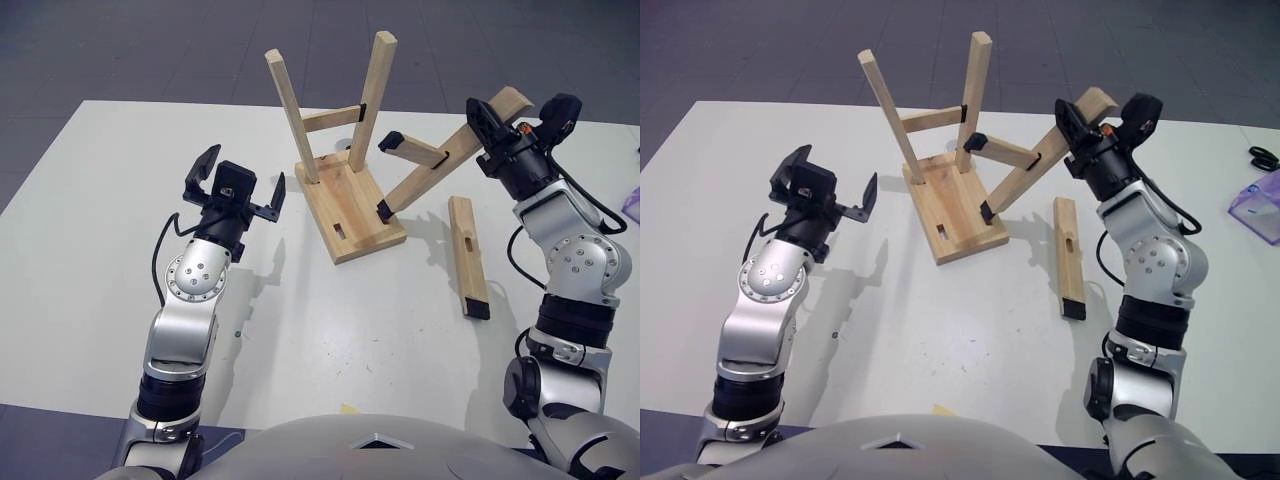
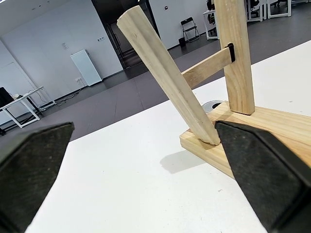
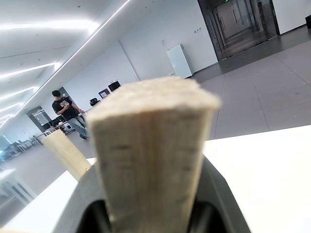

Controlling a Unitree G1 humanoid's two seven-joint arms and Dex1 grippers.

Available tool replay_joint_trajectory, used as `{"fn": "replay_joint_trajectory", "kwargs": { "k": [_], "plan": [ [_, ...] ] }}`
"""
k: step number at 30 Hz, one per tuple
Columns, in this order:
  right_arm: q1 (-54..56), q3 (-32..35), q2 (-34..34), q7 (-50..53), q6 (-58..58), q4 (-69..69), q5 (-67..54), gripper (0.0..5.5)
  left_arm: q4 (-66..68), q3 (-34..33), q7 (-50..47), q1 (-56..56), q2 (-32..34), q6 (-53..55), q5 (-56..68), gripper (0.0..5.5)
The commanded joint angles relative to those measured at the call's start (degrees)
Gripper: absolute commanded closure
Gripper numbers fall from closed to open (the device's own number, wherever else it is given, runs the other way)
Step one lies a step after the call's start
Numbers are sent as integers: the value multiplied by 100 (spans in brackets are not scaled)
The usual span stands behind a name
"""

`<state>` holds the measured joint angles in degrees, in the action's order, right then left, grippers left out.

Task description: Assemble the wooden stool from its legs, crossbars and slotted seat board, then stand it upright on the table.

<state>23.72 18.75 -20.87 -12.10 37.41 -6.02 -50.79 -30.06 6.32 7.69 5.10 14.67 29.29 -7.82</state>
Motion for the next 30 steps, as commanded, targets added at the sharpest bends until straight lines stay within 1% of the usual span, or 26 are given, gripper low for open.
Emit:
{"fn": "replay_joint_trajectory", "kwargs": {
  "k": [1, 9, 23, 26, 30],
  "plan": [
    [-151, -77, 90, -57, 3, -96, 127, 448, 54, 43, 46, 8, 64, -33, -124, 10],
    [-233, -264, 169, -249, -271, 60, 587, 448, 90, 56, 66, -15, 96, -100, -273, 10],
    [104, -210, 133, -272, -738, 597, 1048, 448, 270, 133, 48, 67, 0, -296, -415, 10],
    [40, -430, 37, -299, -777, 573, 1367, 448, 295, 151, 76, 100, 7, -301, -419, 10],
    [-527, -1083, -205, -432, -1040, 229, 2150, 447, 259, 157, 87, 47, 56, -303, -456, 10]
  ]
}}
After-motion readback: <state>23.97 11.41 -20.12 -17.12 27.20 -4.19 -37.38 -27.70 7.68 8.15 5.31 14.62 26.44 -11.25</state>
